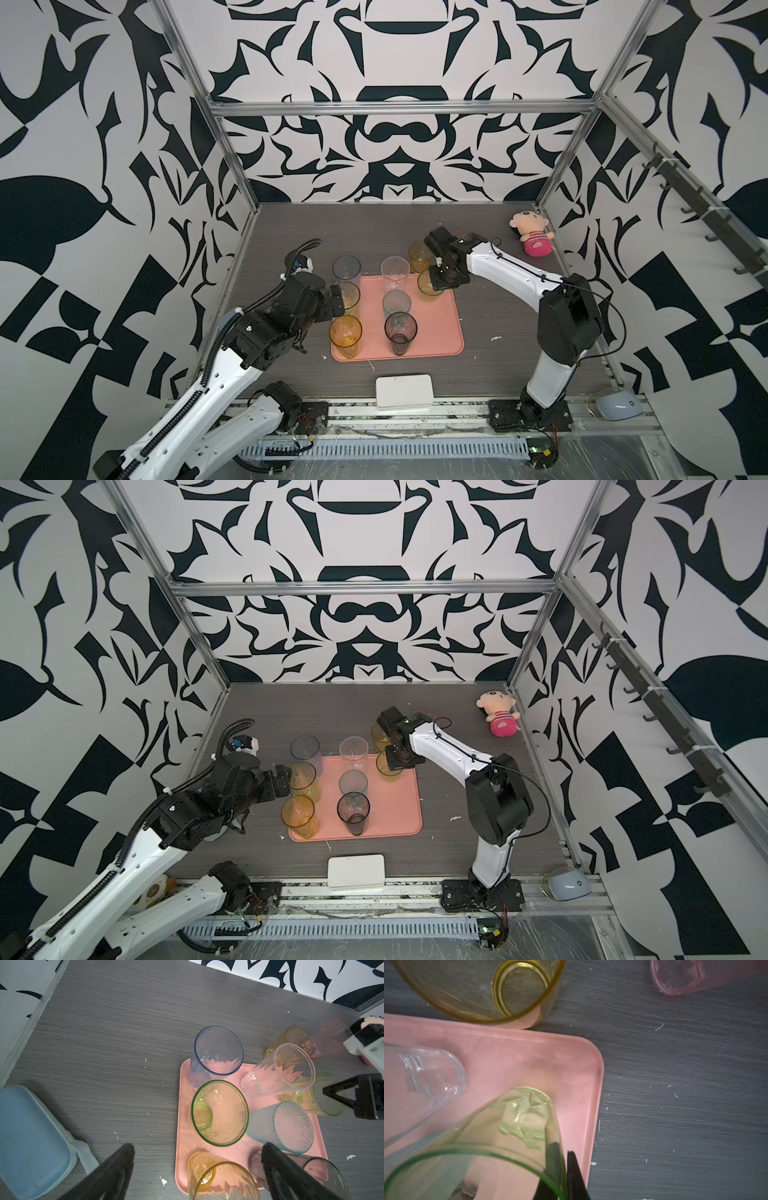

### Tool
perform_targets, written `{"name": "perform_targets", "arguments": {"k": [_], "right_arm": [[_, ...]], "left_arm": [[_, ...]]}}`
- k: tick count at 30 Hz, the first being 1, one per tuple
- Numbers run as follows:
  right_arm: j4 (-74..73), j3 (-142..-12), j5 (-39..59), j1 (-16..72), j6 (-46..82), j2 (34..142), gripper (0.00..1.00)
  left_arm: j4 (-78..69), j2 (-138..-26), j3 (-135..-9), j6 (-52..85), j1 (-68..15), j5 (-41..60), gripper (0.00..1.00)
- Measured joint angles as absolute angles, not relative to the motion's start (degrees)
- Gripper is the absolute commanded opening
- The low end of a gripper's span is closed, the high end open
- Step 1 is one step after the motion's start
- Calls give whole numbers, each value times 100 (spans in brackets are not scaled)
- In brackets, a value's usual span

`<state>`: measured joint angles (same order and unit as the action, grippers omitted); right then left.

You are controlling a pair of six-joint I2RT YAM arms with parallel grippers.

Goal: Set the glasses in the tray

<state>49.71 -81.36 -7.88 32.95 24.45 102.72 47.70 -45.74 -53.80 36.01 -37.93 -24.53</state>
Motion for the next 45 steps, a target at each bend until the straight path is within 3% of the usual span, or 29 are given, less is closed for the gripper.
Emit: {"name": "perform_targets", "arguments": {"k": [29, 35, 45], "right_arm": [[4716, -8095, -707, 3109, 2458, 10560, 0], [4639, -8095, -707, 3087, 2504, 10600, 15], [4619, -8123, -633, 3079, 2578, 10737, 29]], "left_arm": [[4753, -4622, -5380, 3605, -3793, -2440, 99], [4753, -4619, -5380, 3607, -3793, -2440, 99], [4755, -4613, -5380, 3621, -3793, -2440, 99]]}}
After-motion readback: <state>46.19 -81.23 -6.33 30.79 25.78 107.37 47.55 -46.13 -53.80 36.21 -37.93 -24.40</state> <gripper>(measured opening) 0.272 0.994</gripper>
